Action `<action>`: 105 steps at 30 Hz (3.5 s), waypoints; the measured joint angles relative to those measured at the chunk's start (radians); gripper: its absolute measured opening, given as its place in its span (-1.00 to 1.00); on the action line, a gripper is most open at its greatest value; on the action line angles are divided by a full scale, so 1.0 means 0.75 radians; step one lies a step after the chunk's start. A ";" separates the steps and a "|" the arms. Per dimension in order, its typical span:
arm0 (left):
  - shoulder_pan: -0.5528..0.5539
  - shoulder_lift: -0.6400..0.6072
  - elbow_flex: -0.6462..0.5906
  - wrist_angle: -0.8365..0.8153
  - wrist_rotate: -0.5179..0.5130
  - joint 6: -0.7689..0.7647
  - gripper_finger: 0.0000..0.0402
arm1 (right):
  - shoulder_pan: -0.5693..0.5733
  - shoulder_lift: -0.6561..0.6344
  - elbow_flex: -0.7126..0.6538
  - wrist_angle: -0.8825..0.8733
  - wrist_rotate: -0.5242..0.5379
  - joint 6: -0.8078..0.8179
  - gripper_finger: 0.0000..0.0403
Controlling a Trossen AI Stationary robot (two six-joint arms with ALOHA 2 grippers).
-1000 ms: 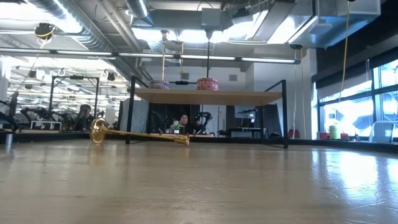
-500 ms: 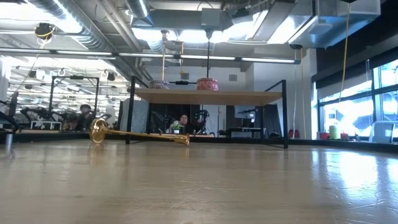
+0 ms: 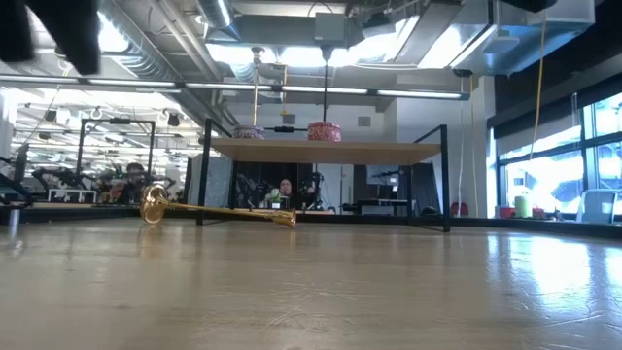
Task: Pick & Place candle stick holders
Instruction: Put the gold candle holder on the shelf
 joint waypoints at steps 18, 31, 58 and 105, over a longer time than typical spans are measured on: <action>0.123 -0.546 -0.923 0.666 -0.018 0.119 0.88 | -0.235 0.000 0.000 -0.018 0.046 0.069 -0.57; 0.670 -0.869 -1.444 0.893 -0.030 0.060 0.88 | -0.419 0.000 0.000 0.028 0.132 0.074 -0.57; 1.106 -0.940 -1.497 1.464 0.012 1.339 0.88 | -0.424 0.000 0.000 0.038 0.176 -0.011 -0.57; 1.175 -0.393 -1.037 1.132 -0.109 1.679 0.43 | -0.320 0.024 0.000 0.131 0.286 -0.031 -0.57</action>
